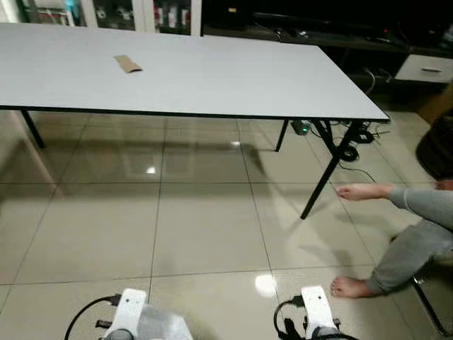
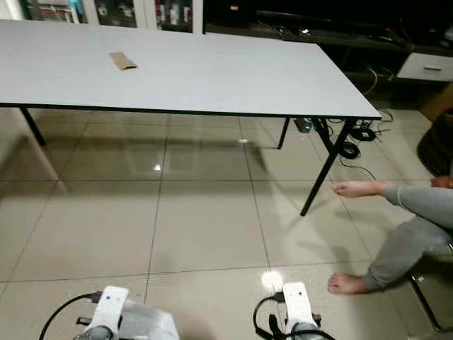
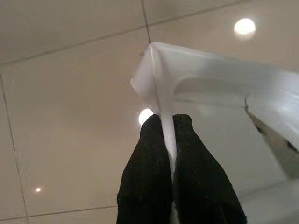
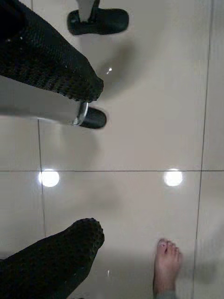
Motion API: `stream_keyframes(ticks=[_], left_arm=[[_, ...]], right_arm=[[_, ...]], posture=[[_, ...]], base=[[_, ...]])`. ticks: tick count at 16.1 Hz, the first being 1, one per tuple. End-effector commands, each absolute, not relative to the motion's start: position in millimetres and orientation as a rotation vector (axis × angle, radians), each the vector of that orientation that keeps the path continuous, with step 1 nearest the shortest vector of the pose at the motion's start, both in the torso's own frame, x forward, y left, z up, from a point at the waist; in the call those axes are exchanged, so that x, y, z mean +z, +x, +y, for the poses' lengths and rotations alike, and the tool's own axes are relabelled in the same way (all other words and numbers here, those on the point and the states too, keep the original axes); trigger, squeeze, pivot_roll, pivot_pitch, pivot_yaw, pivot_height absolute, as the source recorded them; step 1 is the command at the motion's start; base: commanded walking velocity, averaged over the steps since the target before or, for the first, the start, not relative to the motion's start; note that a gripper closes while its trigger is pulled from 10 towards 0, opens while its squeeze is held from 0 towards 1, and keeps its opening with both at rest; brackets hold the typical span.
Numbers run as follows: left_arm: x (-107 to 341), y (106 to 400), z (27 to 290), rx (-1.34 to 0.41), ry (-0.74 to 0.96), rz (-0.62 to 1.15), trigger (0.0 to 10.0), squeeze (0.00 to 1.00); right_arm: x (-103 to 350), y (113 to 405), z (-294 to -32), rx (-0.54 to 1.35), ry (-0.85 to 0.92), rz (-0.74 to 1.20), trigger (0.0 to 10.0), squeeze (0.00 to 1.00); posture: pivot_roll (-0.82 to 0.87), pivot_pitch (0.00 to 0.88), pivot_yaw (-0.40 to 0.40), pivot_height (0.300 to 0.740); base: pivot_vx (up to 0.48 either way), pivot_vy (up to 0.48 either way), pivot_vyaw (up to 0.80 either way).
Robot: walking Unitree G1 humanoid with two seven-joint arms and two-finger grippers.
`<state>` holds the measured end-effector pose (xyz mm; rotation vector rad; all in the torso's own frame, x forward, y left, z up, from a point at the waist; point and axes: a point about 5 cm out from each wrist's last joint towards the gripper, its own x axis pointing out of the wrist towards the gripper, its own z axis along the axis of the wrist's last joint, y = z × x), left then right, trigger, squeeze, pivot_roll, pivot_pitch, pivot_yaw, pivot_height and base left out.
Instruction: Picking trash to rubbish bin
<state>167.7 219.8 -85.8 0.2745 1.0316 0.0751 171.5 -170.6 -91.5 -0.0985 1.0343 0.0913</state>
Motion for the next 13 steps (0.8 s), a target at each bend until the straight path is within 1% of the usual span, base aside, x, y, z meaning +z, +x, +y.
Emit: stream_keyframes(ticks=[1, 3, 4, 5, 8, 13], left_arm=[[-86, 166, 221, 0.110, 0.255, 1.033, 10.0, 0.00], [-86, 167, 223, 0.119, 0.254, 1.032, 10.0, 0.00], [-84, 171, 224, 0.124, 0.257, 1.026, 10.0, 0.00], [-81, 177, 223, 0.123, 0.262, 1.012, 10.0, 0.00], [-80, 182, 219, 0.106, 0.283, 0.998, 10.0, 0.00], [-82, 176, 223, 0.137, 0.323, 1.013, 10.0, 0.00]], right_arm=[[-89, 175, -176, 0.078, -0.119, 1.017, 10.0, 0.00], [-90, 174, -179, 0.072, -0.131, 1.032, 10.0, 0.00], [-89, 175, -181, 0.084, -0.175, 1.029, 10.0, 0.00], [-86, 181, -181, 0.073, -0.176, 1.015, 10.0, 0.00], [-83, 188, -176, 0.104, -0.186, 0.995, 10.0, 0.00], [-85, 184, -174, 0.105, -0.182, 1.000, 10.0, 0.00]], posture=[[0.02, 0.037, -0.099, 0.740], [0.02, 0.034, -0.100, 0.740], [0.02, 0.032, -0.100, 0.740], [0.02, 0.029, -0.097, 0.740], [0.02, 0.024, -0.097, 0.740], [0.02, 0.011, -0.088, 0.740]], base=[[0.000, 0.000, 0.00], [0.000, 0.000, 0.00], [0.000, 0.000, 0.61], [0.000, 0.000, 0.80], [0.000, 0.000, 0.80], [0.000, 0.000, 0.80]])
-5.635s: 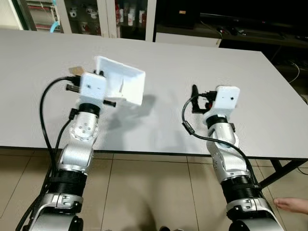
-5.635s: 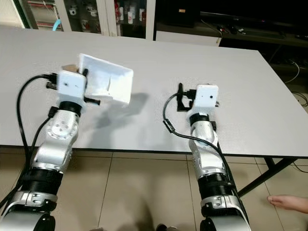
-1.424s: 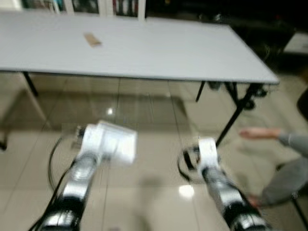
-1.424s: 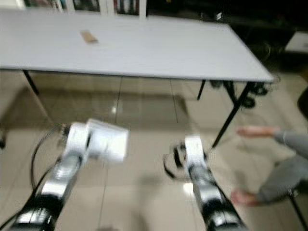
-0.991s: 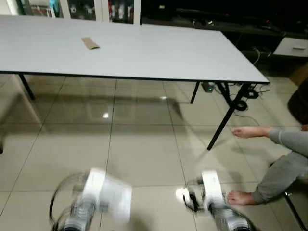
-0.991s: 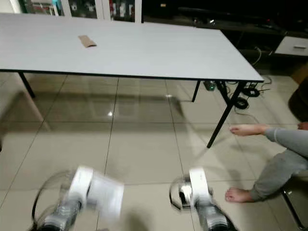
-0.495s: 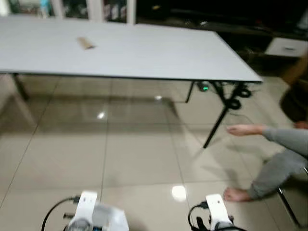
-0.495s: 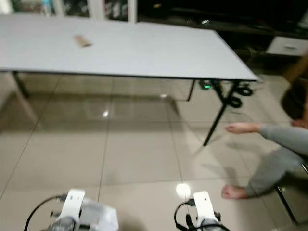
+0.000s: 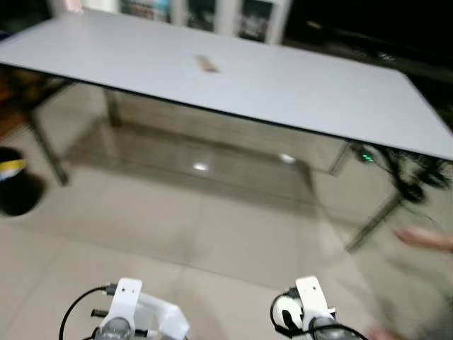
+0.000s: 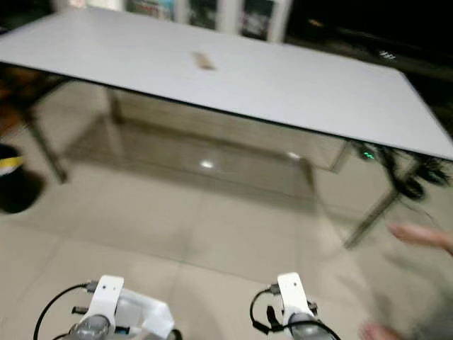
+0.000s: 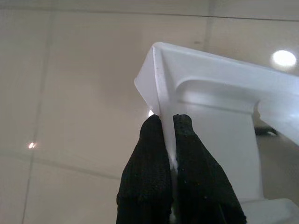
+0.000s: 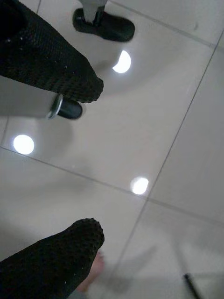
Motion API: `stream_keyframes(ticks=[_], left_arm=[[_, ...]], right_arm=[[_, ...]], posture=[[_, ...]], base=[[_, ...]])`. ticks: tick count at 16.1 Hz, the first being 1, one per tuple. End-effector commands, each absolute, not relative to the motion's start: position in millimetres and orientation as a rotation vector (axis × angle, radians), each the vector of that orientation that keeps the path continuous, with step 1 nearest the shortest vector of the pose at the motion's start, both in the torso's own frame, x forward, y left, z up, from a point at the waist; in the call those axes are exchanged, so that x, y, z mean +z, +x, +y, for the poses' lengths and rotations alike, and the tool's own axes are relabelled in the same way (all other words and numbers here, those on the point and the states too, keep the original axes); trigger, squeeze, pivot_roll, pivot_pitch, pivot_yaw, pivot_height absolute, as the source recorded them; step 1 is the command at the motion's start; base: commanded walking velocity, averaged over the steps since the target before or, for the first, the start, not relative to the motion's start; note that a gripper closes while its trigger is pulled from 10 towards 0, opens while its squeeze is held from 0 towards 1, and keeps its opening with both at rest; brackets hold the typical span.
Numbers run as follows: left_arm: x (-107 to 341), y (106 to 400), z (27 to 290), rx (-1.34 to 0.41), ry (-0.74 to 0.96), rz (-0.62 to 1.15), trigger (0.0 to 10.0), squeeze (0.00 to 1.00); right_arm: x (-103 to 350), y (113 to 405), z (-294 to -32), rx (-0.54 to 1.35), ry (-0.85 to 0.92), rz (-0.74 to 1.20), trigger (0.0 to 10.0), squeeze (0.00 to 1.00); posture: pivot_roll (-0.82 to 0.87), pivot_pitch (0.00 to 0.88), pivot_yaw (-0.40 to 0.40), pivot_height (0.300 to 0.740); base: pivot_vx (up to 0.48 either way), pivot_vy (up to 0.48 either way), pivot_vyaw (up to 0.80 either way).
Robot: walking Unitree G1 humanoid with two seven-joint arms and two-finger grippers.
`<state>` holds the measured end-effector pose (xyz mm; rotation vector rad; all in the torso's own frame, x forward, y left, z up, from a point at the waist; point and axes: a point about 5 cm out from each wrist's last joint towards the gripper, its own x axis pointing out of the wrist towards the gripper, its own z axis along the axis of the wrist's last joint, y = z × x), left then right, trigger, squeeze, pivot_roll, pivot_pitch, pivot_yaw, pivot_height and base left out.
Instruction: Picking trash to rubbish bin
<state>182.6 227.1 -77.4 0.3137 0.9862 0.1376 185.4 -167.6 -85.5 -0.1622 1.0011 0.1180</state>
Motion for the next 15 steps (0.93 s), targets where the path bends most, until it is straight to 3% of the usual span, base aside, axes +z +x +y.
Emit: stream_keyframes(ticks=[1, 15], left_arm=[[-81.9, 175.0, 223.9, 0.143, 0.325, 1.014, 10.0, 0.00], [-83.0, 172.6, 222.7, 0.187, 0.335, 1.013, 10.0, 0.00]], right_arm=[[-85.7, 183.7, -174.4, 0.103, -0.180, 1.003, 10.0, 0.00], [-86.4, 181.7, -175.3, 0.110, -0.165, 1.003, 10.0, 0.00]], posture=[[0.02, 0.009, -0.087, 0.740], [0.03, 0.000, -0.096, 0.740]], base=[[0.000, 0.000, 0.80], [0.000, 0.000, 0.80]])
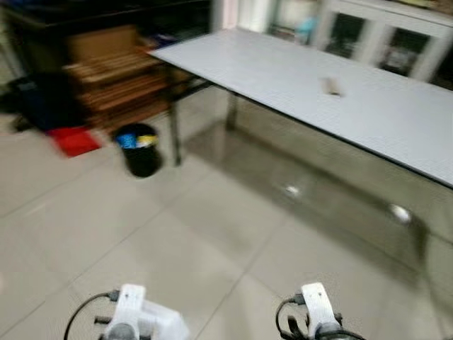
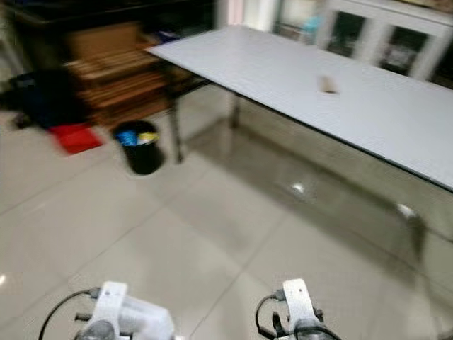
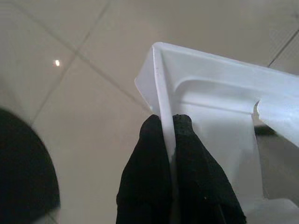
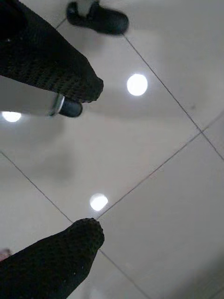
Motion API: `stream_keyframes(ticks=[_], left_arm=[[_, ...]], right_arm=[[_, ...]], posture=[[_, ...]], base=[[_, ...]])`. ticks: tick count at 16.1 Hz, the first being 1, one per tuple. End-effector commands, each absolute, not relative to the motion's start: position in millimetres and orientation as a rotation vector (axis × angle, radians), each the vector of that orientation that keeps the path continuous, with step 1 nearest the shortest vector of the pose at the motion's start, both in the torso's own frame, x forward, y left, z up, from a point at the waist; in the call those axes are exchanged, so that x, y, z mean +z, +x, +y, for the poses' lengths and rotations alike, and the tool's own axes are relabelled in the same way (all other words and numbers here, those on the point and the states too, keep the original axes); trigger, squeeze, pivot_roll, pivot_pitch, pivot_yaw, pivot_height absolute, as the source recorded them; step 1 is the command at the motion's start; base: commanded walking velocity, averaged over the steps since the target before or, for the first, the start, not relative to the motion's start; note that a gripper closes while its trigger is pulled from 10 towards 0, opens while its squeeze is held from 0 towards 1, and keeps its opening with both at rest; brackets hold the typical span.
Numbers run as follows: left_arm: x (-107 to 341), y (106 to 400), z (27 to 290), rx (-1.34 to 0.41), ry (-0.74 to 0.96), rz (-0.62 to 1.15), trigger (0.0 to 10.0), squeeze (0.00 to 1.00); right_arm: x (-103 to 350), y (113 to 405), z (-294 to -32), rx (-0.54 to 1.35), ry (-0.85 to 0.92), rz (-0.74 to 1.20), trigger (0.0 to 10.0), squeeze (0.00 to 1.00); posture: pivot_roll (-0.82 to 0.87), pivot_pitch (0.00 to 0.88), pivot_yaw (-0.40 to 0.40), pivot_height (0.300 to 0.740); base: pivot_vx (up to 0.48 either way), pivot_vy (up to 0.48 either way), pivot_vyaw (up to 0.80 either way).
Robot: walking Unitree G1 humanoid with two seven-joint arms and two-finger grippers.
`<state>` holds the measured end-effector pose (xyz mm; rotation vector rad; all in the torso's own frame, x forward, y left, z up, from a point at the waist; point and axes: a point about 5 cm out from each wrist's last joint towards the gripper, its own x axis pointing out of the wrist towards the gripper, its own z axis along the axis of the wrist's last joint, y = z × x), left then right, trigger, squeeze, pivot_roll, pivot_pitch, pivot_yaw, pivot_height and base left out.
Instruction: Picking trash to rubbish bin
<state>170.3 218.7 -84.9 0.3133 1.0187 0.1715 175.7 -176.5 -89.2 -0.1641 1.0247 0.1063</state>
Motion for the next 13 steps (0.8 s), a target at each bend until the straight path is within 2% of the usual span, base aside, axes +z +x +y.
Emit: stream_keyframes(ticks=[1, 7, 11, 13], left_arm=[[-83.1, 172.5, 222.7, 0.186, 0.337, 1.014, 10.0, 0.00], [-80.8, 178.8, 218.8, 0.181, 0.295, 0.982, 10.0, 0.00], [-80.0, 180.5, 219.5, 0.191, 0.287, 0.985, 10.0, 0.00], [-80.5, 179.0, 221.0, 0.201, 0.295, 0.996, 10.0, 0.00]], right_arm=[[-86.4, 181.6, -175.1, 0.109, -0.163, 1.003, 10.0, 0.00], [-85.0, 184.1, -176.1, 0.083, -0.130, 0.989, 10.0, 0.00], [-83.5, 186.7, -177.7, 0.056, -0.087, 0.974, 10.0, 0.00], [-83.1, 187.6, -177.1, 0.060, -0.081, 0.971, 10.0, 0.00]], posture=[[0.02, 0.000, -0.095, 0.740], [0.02, 0.011, -0.095, 0.740], [0.02, 0.028, -0.095, 0.740], [0.02, 0.031, -0.094, 0.740]], base=[[0.000, 0.000, 0.80], [0.000, 0.000, 0.80], [0.000, 0.000, 0.00], [0.291, 0.000, 0.00]])
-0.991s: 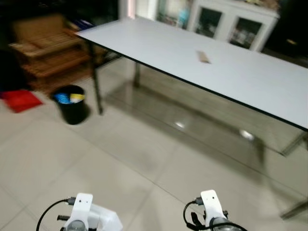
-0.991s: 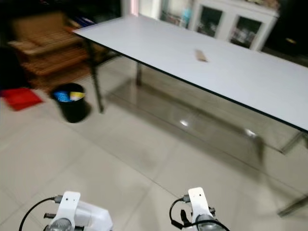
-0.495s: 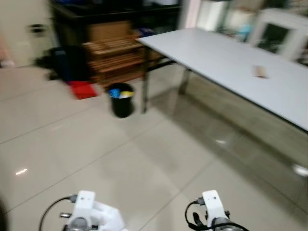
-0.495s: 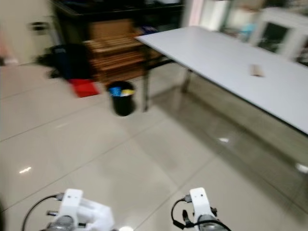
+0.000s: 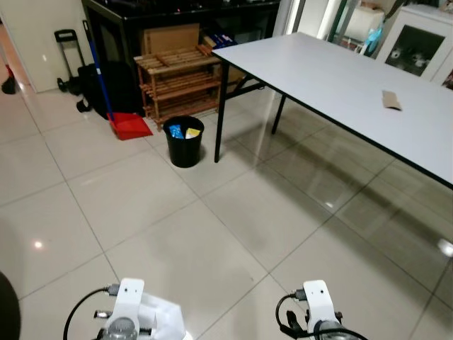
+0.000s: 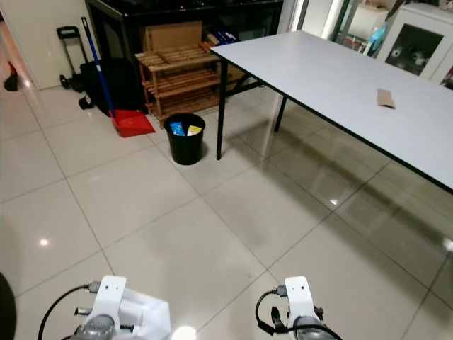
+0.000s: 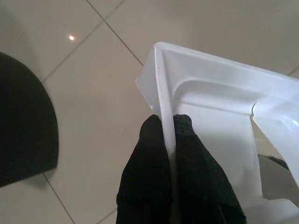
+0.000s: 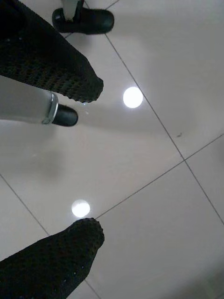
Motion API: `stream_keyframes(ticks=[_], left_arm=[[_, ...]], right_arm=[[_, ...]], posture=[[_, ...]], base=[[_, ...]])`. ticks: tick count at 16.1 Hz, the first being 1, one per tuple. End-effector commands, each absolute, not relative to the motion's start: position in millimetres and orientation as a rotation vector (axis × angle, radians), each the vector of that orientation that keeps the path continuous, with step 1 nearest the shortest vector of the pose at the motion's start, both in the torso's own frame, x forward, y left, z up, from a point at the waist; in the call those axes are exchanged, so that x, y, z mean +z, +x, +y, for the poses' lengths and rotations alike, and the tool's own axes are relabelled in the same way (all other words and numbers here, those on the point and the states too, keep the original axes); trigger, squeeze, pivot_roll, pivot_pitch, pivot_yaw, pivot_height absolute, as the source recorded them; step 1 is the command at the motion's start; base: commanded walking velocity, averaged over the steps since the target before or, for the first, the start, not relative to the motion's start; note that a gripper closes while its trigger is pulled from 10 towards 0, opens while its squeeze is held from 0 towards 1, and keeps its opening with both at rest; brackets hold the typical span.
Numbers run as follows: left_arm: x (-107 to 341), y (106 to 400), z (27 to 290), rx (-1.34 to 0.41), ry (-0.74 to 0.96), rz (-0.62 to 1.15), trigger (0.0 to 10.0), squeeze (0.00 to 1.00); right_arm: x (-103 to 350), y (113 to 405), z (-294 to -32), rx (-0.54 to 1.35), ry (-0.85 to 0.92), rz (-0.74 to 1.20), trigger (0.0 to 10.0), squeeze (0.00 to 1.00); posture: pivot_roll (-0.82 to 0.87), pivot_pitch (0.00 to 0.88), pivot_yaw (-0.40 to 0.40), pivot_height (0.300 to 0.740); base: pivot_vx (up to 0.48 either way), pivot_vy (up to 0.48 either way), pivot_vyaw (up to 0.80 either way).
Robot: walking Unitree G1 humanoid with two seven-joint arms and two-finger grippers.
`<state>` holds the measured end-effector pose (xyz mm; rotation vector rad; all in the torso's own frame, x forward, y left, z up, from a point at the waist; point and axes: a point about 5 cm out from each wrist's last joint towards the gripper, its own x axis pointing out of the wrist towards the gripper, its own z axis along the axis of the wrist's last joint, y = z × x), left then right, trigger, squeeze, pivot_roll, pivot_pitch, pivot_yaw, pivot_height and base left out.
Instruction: Picking trash to rubbish bin
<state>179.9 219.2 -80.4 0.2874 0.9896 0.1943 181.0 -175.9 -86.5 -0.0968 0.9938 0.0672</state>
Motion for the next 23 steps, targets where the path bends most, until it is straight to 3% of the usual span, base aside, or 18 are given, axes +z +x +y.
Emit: stream_keyframes(ticks=[1, 10, 14, 23], left_arm=[[-80.9, 178.2, 221.2, 0.201, 0.296, 1.001, 10.0, 0.00], [-81.4, 177.6, 220.8, 0.201, 0.298, 1.008, 10.0, 0.00], [-81.4, 177.5, 220.9, 0.200, 0.299, 1.009, 10.0, 0.00], [-81.0, 178.4, 220.8, 0.199, 0.294, 1.006, 10.0, 0.00]], right_arm=[[-83.1, 187.7, -176.6, 0.061, -0.078, 0.971, 10.0, 0.00], [-83.2, 187.3, -177.2, 0.075, -0.102, 0.971, 10.0, 0.00], [-83.3, 187.3, -175.7, 0.075, -0.107, 0.967, 10.0, 0.00], [-81.6, 190.3, -175.5, 0.063, -0.084, 0.952, 10.0, 0.00]], posture=[[0.02, 0.032, -0.095, 0.740], [0.02, 0.036, -0.096, 0.740], [0.02, 0.036, -0.097, 0.740], [0.02, 0.036, -0.096, 0.740]], base=[[0.319, 0.000, 0.00], [0.317, 0.000, 0.00], [0.318, 0.000, 0.80], [0.338, 0.000, 0.00]])
